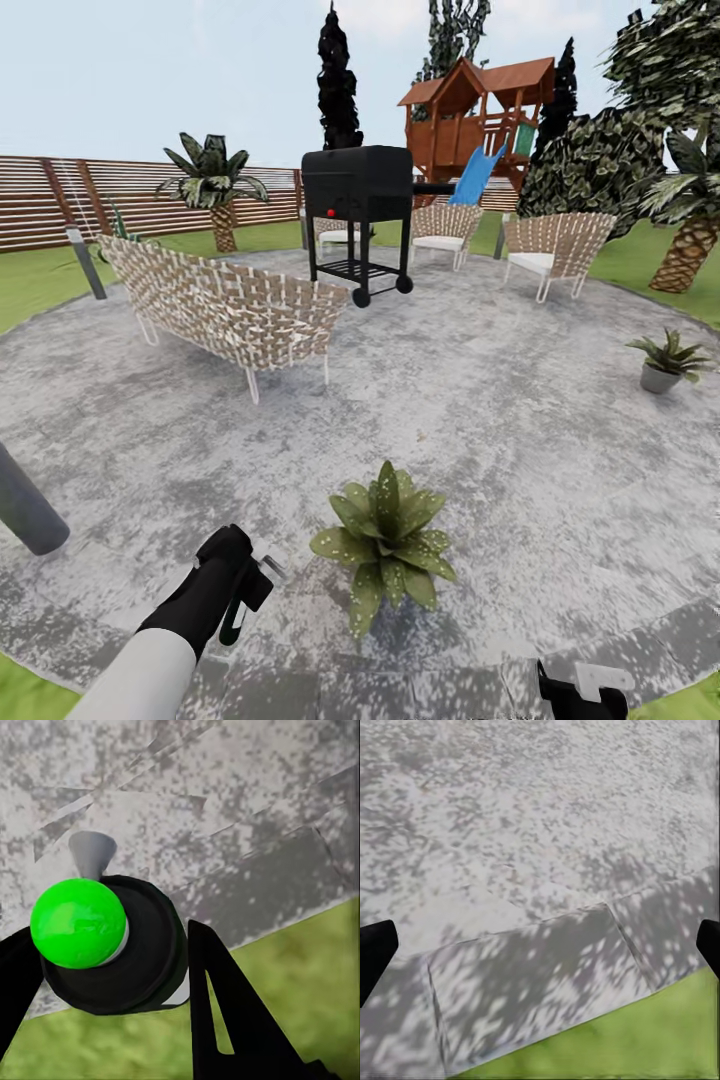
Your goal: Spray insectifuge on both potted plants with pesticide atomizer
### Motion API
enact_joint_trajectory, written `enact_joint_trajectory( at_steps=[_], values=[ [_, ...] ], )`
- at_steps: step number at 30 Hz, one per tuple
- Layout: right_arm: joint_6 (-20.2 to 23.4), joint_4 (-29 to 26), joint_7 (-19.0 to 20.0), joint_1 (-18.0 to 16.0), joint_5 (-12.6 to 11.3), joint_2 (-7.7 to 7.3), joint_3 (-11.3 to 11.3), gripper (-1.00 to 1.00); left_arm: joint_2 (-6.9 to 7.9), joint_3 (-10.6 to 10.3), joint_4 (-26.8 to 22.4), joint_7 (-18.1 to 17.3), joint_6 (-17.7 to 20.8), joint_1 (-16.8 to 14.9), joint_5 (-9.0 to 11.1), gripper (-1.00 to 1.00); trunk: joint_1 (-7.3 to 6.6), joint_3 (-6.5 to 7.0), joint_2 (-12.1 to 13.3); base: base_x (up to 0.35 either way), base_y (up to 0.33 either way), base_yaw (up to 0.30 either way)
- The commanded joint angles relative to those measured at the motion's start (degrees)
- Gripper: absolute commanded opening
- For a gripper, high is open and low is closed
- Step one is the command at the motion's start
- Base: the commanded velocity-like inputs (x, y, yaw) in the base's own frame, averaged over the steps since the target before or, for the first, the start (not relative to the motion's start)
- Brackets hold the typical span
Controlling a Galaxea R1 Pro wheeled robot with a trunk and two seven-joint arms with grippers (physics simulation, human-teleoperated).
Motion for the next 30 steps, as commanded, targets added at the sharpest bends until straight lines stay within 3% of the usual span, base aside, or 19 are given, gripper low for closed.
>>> enact_joint_trajectory(
  at_steps=[1, 9, 18, 30],
  values=[
    [-0.1, 0.02, -0.32, -0.04, -0.21, 0.0, 0.49, 1.0, -0.02, -0.03, -0.09, -0.56, 0.07, -0.01, -0.63, -1.0, -0.01, -0.05, -0.02, 0.08, 0.198, -0.263],
    [-0.1, 0.02, -0.32, -0.06, -0.21, 0.0, 0.49, 1.0, -0.07, 0.04, -0.09, -0.48, 0.07, -0.01, -0.8, -1.0, -0.01, -0.05, -0.02, 0.041, 0.287, -0.263],
    [-0.1, 0.02, -0.32, -0.05, -0.21, 0.0, 0.49, 1.0, -0.07, 0.05, -0.01, -0.47, 0.07, 0.07, -1.22, -1.0, -0.01, 0.1, -0.02, -0.112, 0.266, -0.262],
    [-0.1, 0.02, -0.32, -0.04, -0.21, 0.07, 0.49, 1.0, -0.31, 0.23, -0.08, -0.37, 0.11, -0.01, -0.97, -1.0, -0.01, 0.12, -0.02, 0.023, 0.183, -0.021]
  ],
)
